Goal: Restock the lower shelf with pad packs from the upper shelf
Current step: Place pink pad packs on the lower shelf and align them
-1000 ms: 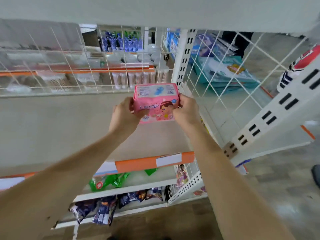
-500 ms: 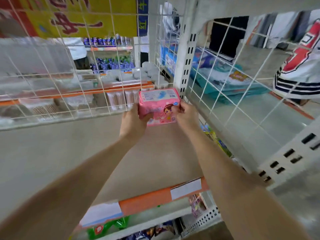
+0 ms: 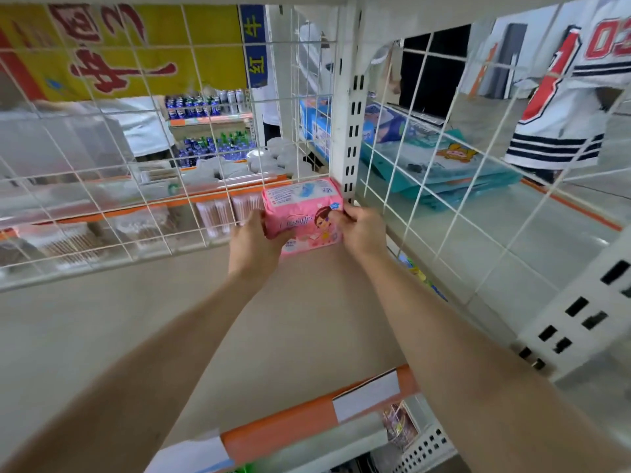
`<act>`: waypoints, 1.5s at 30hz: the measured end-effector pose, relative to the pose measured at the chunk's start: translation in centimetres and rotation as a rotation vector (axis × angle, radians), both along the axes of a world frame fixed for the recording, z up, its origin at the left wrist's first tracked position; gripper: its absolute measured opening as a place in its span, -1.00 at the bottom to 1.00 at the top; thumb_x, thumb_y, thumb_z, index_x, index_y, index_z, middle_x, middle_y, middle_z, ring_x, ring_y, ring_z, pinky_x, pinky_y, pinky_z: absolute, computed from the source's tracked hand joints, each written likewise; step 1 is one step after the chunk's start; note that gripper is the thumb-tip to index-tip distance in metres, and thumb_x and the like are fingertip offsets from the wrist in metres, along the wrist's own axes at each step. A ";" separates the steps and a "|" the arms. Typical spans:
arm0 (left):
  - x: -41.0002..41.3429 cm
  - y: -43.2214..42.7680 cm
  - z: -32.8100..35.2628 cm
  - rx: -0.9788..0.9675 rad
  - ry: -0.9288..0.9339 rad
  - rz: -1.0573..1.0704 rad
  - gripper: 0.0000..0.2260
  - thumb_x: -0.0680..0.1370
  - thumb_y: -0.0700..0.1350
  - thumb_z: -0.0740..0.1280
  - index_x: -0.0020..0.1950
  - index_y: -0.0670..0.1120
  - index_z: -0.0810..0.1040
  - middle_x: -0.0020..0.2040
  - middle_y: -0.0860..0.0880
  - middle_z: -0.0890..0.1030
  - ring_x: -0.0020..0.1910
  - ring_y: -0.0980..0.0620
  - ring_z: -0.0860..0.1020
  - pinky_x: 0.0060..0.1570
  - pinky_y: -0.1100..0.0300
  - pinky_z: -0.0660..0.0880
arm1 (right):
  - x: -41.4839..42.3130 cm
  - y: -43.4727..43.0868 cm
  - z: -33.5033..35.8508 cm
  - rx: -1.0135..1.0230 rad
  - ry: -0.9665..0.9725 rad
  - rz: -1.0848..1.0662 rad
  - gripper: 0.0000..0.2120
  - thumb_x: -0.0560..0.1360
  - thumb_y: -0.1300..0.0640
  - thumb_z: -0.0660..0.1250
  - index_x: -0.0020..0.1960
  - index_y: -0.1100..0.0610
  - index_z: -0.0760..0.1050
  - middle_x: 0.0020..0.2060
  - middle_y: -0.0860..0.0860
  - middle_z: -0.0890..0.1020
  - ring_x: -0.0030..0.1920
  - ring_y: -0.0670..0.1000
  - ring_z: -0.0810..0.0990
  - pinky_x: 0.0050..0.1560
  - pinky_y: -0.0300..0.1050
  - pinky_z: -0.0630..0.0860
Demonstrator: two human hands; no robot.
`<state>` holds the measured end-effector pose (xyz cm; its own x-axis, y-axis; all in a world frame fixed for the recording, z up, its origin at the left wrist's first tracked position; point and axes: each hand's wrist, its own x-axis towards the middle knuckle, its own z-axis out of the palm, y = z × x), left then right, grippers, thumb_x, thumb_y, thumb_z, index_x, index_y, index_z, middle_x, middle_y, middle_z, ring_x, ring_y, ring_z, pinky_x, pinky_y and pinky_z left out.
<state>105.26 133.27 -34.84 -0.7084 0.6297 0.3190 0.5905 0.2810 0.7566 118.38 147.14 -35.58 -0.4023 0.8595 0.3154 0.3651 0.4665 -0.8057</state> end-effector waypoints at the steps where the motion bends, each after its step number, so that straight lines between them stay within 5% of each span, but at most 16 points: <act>1: 0.0 0.0 0.3 -0.006 -0.014 0.002 -0.63 0.41 0.03 0.58 0.02 -0.05 0.46 -0.14 0.04 0.59 -0.07 -0.11 0.58 -0.11 0.03 0.52 | 0.1 -0.1 -0.1 -0.018 0.021 0.009 -0.73 0.58 0.19 0.33 0.26 0.13 0.61 -0.04 0.10 0.74 -0.07 0.08 0.70 0.03 0.02 0.61; 7: 0.5 -0.7 1.6 -0.105 -0.021 0.023 -0.59 0.39 0.09 0.58 0.04 -0.10 0.51 -0.03 -0.06 0.63 -0.05 -0.10 0.58 -0.15 0.12 0.43 | 0.3 -2.2 0.8 -0.042 -0.086 -0.051 -0.76 0.60 0.12 0.21 0.20 0.00 0.58 0.01 0.06 0.69 0.03 0.14 0.65 0.03 0.07 0.60; 10: 1.4 -2.0 2.6 -0.224 -0.027 0.066 -0.41 0.39 0.19 0.55 0.28 -0.09 0.51 0.22 -0.13 0.58 0.14 -0.12 0.55 0.00 0.06 0.47 | 1.3 -4.5 1.6 0.046 -0.192 -0.108 -0.63 0.66 0.01 0.10 0.39 0.15 0.35 0.23 0.16 0.57 0.23 0.21 0.53 0.12 0.11 0.51; 13: 3.0 -4.2 3.0 -0.401 0.032 0.106 -0.11 0.38 0.35 0.46 0.55 -0.05 0.22 0.45 -0.16 0.42 0.38 -0.21 0.45 0.23 -0.16 0.49 | 2.9 -7.2 2.0 0.116 -0.266 -0.048 -0.45 0.66 -0.14 -0.02 0.52 0.18 0.16 0.47 0.17 0.35 0.44 0.21 0.35 0.38 0.16 0.36; 17: 6.6 -7.6 4.6 -0.520 0.158 0.068 -0.11 0.48 0.47 0.20 0.62 -0.02 0.02 0.52 -0.15 0.35 0.43 -0.20 0.40 0.30 -0.11 0.39 | 5.1 -10.5 2.5 0.197 -0.362 0.086 -0.36 0.66 -0.16 -0.04 0.62 0.11 -0.10 0.62 0.14 0.02 0.59 0.18 0.06 0.57 0.14 0.05; 22: 10.4 -11.3 5.7 -0.474 0.428 -0.032 -0.24 0.51 0.45 -0.06 0.60 0.05 0.05 0.57 0.00 0.30 0.52 -0.02 0.28 0.42 -0.07 0.31 | 7.8 -12.9 3.3 0.325 -0.408 0.181 -0.35 0.64 -0.20 -0.10 0.63 0.02 -0.18 0.63 0.05 -0.13 0.62 0.10 -0.15 0.57 0.24 -0.09; 25: 10.9 -12.8 5.9 -0.545 0.550 -0.043 -0.23 0.46 0.48 -0.17 0.61 0.17 -0.05 0.64 0.12 0.08 0.61 0.05 0.07 0.52 -0.19 0.15 | 9.2 -13.4 4.8 0.344 -0.479 0.209 -0.38 0.66 -0.22 -0.06 0.62 -0.10 -0.21 0.61 0.01 -0.23 0.60 0.10 -0.27 0.57 0.25 -0.18; 27: 11.0 -13.8 6.3 -0.549 0.611 -0.019 -0.26 0.49 0.45 -0.10 0.60 0.13 0.09 0.63 0.11 0.12 0.60 0.02 0.09 0.50 -0.27 0.09 | 10.2 -14.0 5.8 0.363 -0.544 0.229 -0.37 0.63 -0.30 -0.08 0.61 -0.18 -0.21 0.59 -0.03 -0.33 0.57 0.11 -0.36 0.55 0.23 -0.27; 30: 11.6 -15.2 6.7 -0.510 0.696 -0.047 -0.35 0.53 0.34 0.05 0.40 -0.08 0.46 0.53 -0.01 0.38 0.47 -0.11 0.38 0.39 -0.40 0.26 | 11.7 -15.1 6.9 0.404 -0.571 0.251 -0.31 0.59 -0.39 -0.08 0.59 -0.21 -0.27 0.56 -0.07 -0.41 0.56 0.11 -0.41 0.54 0.24 -0.29; 33: 12.2 -15.8 7.3 -0.600 0.729 -0.063 -0.33 0.54 0.34 0.02 0.44 -0.10 0.37 0.58 -0.03 0.29 0.51 -0.14 0.32 0.41 -0.44 0.18 | 12.9 -16.1 7.8 0.384 -0.546 0.268 -0.28 0.58 -0.40 -0.06 0.58 -0.22 -0.33 0.57 -0.09 -0.38 0.56 0.10 -0.41 0.56 0.25 -0.25; 36: 12.8 -16.1 8.1 -0.643 0.712 -0.048 -0.26 0.53 0.41 -0.07 0.55 -0.04 0.17 0.66 0.02 0.01 0.61 -0.12 0.08 0.45 -0.43 0.02 | 13.6 -16.4 9.0 0.364 -0.551 0.281 -0.29 0.55 -0.43 -0.11 0.59 -0.22 -0.26 0.57 -0.09 -0.37 0.56 0.08 -0.42 0.56 0.26 -0.24; 39: 13.8 -16.7 9.3 -0.617 0.686 -0.017 -0.23 0.52 0.44 -0.09 0.56 -0.03 0.19 0.66 0.01 0.01 0.62 -0.13 0.02 0.43 -0.48 0.04 | 14.1 -16.6 10.6 0.370 -0.535 0.298 -0.25 0.47 -0.46 -0.21 0.60 -0.21 -0.07 0.57 -0.09 -0.37 0.56 0.06 -0.41 0.55 0.25 -0.25; 45: 15.6 -17.6 11.5 -0.579 0.620 0.073 -0.20 0.49 0.47 -0.11 0.58 -0.01 0.12 0.65 -0.01 -0.18 0.62 -0.19 -0.12 0.43 -0.48 0.02 | 15.4 -17.2 12.7 0.416 -0.377 0.371 -0.33 0.54 -0.39 -0.01 0.58 -0.15 0.15 0.62 -0.09 -0.17 0.60 0.05 -0.28 0.56 0.27 -0.19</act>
